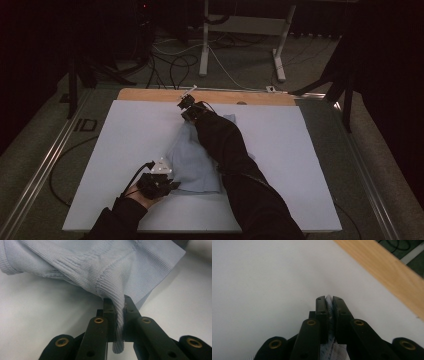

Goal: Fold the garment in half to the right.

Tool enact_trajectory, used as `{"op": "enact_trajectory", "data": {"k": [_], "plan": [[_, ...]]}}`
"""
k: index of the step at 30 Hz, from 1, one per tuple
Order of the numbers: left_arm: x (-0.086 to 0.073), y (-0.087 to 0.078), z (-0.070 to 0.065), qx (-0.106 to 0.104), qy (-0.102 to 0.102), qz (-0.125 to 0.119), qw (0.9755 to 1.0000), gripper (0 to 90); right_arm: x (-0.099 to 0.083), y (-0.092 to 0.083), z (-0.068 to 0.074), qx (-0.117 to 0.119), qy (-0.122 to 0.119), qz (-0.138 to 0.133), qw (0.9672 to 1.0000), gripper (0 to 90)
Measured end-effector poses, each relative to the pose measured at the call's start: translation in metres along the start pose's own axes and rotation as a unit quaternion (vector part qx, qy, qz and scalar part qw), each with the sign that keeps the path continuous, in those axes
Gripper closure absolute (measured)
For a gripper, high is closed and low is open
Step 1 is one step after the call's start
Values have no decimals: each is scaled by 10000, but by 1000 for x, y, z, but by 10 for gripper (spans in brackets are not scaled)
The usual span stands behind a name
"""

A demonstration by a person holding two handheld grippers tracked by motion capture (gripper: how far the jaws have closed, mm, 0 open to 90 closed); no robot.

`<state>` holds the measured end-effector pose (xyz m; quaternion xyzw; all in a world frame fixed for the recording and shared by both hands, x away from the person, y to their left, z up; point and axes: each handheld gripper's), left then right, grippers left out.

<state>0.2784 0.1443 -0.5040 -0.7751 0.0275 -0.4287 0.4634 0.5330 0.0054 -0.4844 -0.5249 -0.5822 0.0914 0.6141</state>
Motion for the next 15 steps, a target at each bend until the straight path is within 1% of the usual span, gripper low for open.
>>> {"op": "enact_trajectory", "data": {"k": [1,3,5,6,7,10,13,15], "plan": [[1,0,0,4,7,0,10000,858,1,-3,-2,17,33,-77,10000,845],[2,-1,-2,0,21,-7,10000,858,2,-5,-2,-5,46,-93,9999,846],[3,-2,-3,7,60,17,10000,857,2,-6,-2,35,24,-101,9999,845],[4,-3,-4,-16,71,-1,10000,857,3,-9,-3,12,23,-109,9999,846],[5,-4,-4,-29,73,7,10000,858,4,-15,-5,44,35,-187,9998,845],[8,-7,-6,-19,104,-12,9999,858,5,-19,-6,46,16,-204,9998,846],[10,-9,-9,-21,152,-14,9999,858,5,-25,-9,83,70,-323,9994,845],[12,-9,-11,-26,205,-18,9998,858,4,-29,-10,58,27,-320,9995,845]]}}
Point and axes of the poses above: each handheld gripper's, and its own axes: y roughly forward along the jaws, x roughly out of its top, z roughly to its left, and after that the axes turned 9 degrees about -y, right-handed
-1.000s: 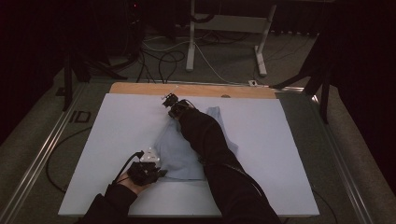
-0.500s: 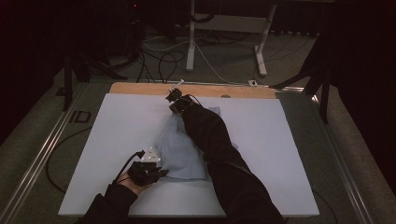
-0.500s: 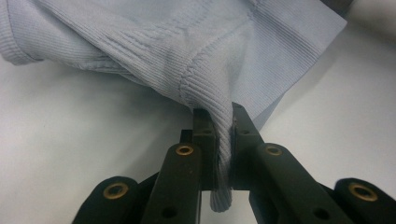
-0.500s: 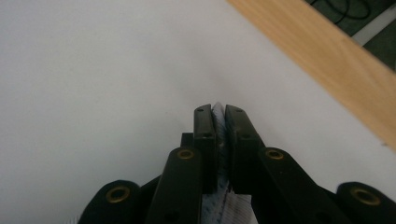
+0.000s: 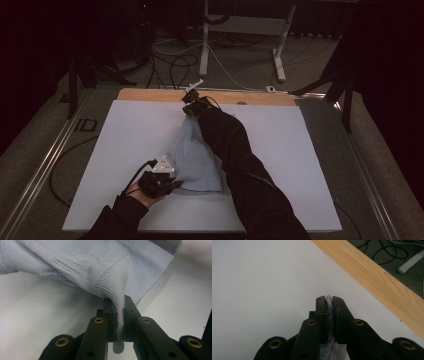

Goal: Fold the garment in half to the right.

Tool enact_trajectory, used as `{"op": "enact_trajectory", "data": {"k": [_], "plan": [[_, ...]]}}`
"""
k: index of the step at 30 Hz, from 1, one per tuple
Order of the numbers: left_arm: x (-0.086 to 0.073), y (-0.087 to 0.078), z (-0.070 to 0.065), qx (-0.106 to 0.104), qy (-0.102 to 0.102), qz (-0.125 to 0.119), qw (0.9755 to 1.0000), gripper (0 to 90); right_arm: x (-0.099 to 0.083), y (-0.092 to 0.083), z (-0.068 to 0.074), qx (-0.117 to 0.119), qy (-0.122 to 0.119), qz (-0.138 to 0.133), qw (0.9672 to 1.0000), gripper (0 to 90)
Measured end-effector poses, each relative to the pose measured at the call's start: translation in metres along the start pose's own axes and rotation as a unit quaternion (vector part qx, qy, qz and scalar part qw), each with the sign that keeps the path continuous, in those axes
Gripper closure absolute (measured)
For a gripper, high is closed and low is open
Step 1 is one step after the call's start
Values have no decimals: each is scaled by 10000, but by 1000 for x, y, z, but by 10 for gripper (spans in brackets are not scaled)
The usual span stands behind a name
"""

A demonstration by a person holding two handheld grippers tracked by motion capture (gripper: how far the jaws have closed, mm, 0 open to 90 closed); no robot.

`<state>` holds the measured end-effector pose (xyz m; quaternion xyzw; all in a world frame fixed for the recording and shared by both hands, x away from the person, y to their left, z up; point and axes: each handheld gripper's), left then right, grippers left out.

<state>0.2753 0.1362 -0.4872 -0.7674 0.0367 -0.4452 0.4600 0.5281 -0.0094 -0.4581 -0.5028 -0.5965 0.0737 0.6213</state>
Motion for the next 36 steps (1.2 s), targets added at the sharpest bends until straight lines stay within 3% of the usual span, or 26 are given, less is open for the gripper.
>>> {"op": "enact_trajectory", "data": {"k": [9,17,22,36], "plan": [[14,1,-8,-40,162,35,9999,858,-3,-18,-7,-53,4,-115,9999,845],[29,2,-20,-83,435,68,9990,858,-10,-34,-15,-108,72,-243,9996,844],[40,7,-28,-135,618,155,9979,857,-19,-47,-24,-87,162,-336,9993,844],[65,24,-45,-285,813,197,9961,858,-50,-68,-46,-130,394,-538,9977,842]]}}
Point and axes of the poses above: each handheld gripper's, and its own axes: y roughly forward along the jaws, x roughly out of its top, z roughly to its left, and after that the axes turned 9 degrees about -y, right-handed
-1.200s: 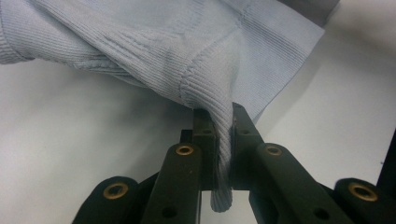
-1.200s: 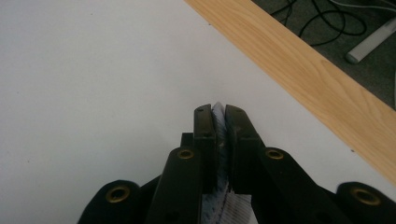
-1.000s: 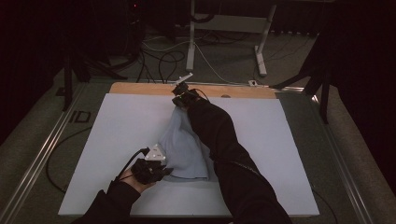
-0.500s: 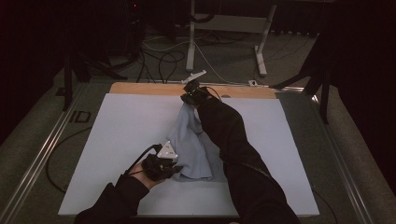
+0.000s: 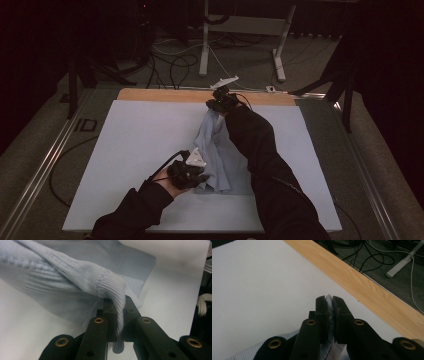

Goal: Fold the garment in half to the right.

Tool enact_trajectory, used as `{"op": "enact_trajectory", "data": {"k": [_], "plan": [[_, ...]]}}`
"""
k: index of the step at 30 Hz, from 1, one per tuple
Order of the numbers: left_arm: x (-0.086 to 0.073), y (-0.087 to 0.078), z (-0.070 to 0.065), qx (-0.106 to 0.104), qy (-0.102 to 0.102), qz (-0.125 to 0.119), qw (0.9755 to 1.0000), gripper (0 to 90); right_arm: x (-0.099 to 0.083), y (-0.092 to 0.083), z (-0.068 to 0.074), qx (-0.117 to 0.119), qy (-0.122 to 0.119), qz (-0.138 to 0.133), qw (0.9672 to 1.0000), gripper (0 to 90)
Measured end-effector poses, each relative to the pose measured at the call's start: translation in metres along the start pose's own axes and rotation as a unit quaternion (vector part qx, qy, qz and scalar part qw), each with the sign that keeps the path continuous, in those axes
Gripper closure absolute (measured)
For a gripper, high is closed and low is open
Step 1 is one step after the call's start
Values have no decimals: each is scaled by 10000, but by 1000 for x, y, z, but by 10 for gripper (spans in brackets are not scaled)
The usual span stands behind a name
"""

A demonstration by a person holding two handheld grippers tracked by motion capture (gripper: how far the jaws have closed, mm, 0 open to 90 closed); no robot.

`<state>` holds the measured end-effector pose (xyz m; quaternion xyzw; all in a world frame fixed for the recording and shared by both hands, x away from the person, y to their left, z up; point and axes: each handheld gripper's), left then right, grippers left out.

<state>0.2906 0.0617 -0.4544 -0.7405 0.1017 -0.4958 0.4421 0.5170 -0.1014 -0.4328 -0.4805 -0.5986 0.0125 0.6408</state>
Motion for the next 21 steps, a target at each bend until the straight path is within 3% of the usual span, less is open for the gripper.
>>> {"op": "enact_trajectory", "data": {"k": [13,21], "plan": [[21,29,-11,-128,221,157,9996,857,-26,-6,-16,-49,142,54,9999,842],[30,49,-20,-153,257,234,9993,857,-39,-3,-23,-4,272,-41,9996,840]]}}
Point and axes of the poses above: each handheld gripper's, and its own axes: y roughly forward along the jaws, x roughly out of its top, z roughly to its left, and after that the axes turned 9 degrees about -y, right-handed
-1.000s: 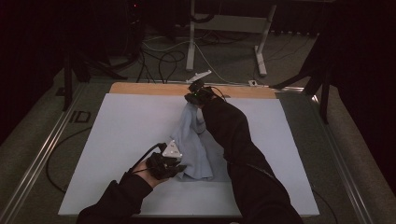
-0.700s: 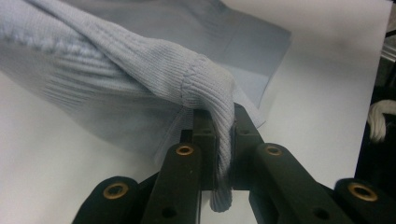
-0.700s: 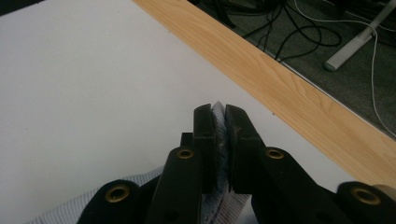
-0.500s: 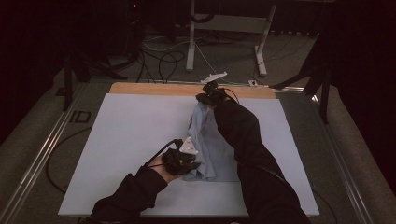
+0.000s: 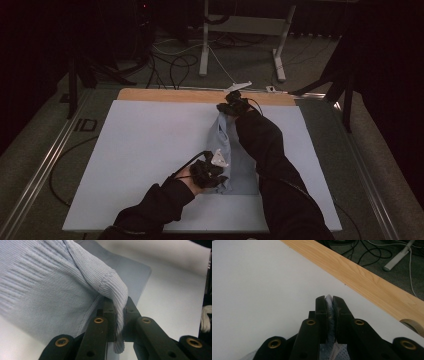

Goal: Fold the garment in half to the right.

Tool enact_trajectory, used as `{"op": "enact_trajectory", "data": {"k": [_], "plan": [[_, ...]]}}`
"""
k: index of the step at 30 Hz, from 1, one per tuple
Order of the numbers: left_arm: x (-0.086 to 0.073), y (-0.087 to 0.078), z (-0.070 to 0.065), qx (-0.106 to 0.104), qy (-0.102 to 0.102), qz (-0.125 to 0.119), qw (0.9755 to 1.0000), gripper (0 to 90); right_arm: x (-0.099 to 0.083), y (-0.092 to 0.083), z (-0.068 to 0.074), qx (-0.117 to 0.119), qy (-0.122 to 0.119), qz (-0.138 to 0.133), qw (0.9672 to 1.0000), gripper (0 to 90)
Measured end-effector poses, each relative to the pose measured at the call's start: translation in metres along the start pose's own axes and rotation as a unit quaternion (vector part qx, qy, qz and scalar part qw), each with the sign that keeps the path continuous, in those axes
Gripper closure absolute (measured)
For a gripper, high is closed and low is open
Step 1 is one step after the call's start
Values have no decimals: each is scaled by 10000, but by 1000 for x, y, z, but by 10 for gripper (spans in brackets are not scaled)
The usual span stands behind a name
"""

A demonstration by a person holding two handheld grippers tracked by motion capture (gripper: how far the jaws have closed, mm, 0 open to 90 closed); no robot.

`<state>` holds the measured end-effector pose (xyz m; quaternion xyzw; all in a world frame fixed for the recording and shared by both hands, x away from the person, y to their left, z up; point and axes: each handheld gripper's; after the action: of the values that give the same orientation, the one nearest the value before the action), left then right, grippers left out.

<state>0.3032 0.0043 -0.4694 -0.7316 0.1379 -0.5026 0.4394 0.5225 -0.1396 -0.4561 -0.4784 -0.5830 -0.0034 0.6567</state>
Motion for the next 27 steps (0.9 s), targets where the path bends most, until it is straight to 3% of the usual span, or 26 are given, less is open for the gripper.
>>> {"op": "enact_trajectory", "data": {"k": [9,21,23,27], "plan": [[10,25,-6,11,131,183,9997,857,-11,5,-8,91,67,-64,9999,836],[18,43,-8,46,80,318,9995,856,-30,13,-17,152,180,-8,9997,813],[20,47,-9,60,58,327,9994,855,-32,13,-19,166,201,-15,9997,750],[24,52,-11,85,85,383,9992,855,-36,12,-23,196,302,75,9993,520]]}}
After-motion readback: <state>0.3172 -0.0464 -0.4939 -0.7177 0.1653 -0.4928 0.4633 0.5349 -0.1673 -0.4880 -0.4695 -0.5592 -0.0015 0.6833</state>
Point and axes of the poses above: each handheld gripper's, and its own axes: y roughly forward along the jaws, x roughly out of its top, z roughly to its left, and after that the axes turned 9 degrees about -y, right-handed
